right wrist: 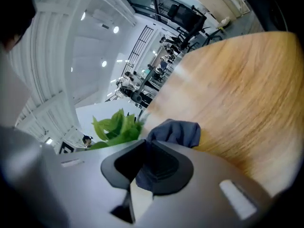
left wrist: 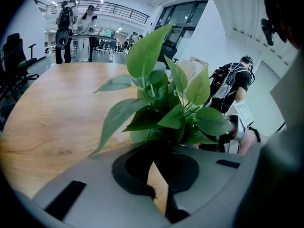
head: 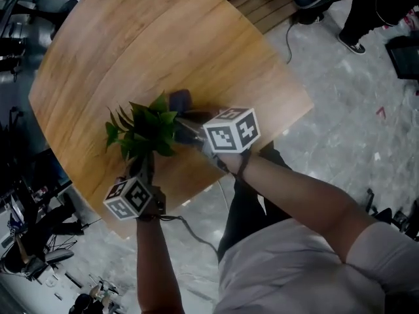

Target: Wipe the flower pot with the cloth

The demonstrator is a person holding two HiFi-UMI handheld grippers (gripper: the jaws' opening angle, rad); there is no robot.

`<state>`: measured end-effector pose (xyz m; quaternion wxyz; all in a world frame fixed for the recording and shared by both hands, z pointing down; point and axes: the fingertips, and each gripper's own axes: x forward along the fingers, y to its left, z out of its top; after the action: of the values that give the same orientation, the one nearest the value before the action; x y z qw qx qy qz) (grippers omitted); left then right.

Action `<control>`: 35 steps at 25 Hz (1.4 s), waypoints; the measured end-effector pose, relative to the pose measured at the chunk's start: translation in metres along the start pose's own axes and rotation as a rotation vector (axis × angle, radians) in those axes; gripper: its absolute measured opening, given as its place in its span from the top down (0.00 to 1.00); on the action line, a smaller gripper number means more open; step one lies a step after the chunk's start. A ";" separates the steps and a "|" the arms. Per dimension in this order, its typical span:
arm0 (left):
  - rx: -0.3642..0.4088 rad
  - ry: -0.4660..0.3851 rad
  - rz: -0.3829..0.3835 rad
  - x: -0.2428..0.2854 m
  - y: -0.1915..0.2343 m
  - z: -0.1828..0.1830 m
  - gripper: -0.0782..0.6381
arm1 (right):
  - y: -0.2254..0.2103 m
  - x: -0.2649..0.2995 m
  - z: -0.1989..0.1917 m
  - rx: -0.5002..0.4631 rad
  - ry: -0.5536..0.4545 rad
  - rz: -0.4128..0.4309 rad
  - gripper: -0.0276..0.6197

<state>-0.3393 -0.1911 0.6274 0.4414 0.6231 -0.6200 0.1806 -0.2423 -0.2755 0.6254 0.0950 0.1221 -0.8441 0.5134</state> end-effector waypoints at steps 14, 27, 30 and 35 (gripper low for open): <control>0.104 0.028 -0.027 0.017 0.000 -0.006 0.88 | -0.020 0.009 -0.012 0.006 0.089 -0.022 0.89; 0.106 0.011 -0.016 0.025 0.011 0.005 0.88 | -0.026 0.039 0.000 -0.001 0.130 -0.028 0.89; 0.110 0.018 -0.030 0.025 0.006 -0.003 0.88 | -0.015 0.037 -0.016 -0.045 0.159 -0.031 0.89; 0.085 0.004 -0.019 0.025 0.005 -0.003 0.88 | 0.003 0.003 0.006 -0.079 0.088 -0.021 0.89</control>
<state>-0.3387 -0.2031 0.6500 0.4173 0.6467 -0.6051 0.2038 -0.2467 -0.2801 0.6206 0.1424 0.1045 -0.8574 0.4833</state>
